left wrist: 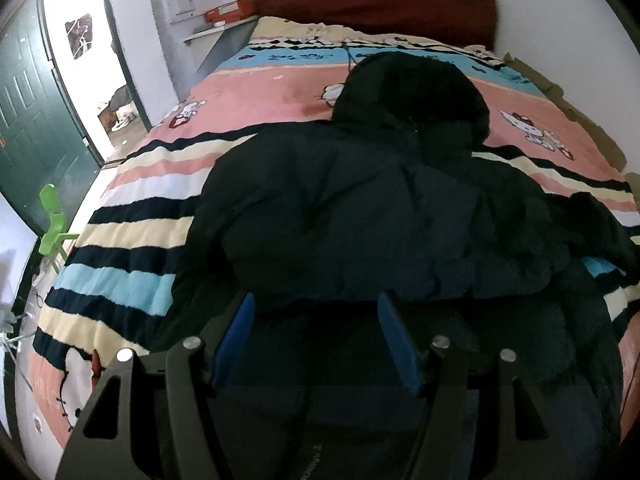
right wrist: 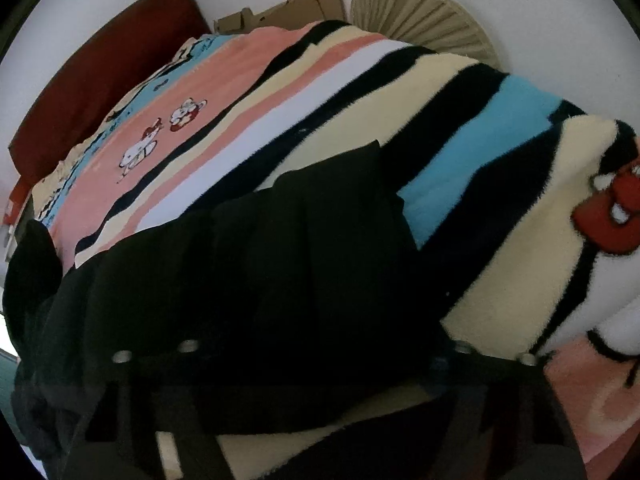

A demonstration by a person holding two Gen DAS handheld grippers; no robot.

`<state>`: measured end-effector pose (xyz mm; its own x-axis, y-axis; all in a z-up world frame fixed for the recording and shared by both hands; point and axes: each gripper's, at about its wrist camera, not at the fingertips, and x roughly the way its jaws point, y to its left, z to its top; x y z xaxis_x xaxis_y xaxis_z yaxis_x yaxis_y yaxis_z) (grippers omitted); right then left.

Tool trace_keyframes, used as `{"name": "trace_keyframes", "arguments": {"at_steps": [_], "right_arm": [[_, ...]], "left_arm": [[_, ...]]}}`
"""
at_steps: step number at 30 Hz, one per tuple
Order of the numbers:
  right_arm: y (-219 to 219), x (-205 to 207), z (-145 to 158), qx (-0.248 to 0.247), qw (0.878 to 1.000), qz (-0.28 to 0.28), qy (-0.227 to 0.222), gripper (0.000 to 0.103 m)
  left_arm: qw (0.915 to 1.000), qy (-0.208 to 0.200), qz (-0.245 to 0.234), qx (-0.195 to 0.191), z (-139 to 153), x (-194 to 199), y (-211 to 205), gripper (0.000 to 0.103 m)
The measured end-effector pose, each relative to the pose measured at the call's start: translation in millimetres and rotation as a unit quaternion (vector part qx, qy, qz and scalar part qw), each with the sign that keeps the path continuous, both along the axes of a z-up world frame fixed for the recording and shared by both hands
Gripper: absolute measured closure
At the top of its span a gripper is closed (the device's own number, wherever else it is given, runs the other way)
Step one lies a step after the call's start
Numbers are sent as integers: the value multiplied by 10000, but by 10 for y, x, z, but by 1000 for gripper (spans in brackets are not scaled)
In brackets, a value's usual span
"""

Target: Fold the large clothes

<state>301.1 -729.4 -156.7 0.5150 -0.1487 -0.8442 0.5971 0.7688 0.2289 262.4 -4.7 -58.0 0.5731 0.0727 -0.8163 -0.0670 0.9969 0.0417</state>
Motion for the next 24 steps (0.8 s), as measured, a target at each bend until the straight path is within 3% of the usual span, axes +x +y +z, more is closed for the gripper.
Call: {"name": "trace_keyframes", "arguments": {"at_steps": [2, 6, 17, 24], "right_arm": [[20, 6, 46, 67, 9999, 85, -132, 65], [156, 17, 236, -90, 9991, 248, -318, 75], [637, 27, 1163, -502, 9876, 795, -1255, 78], [1281, 106, 1792, -641, 9728, 1444, -1696, 79]], "left_arm": [[10000, 3, 27, -31, -4, -7, 19, 41], [10000, -19, 28, -75, 15, -37, 33, 41], [9991, -246, 155, -310, 186, -186, 193, 41], [9971, -511, 333, -458, 429, -385, 484, 41]]}}
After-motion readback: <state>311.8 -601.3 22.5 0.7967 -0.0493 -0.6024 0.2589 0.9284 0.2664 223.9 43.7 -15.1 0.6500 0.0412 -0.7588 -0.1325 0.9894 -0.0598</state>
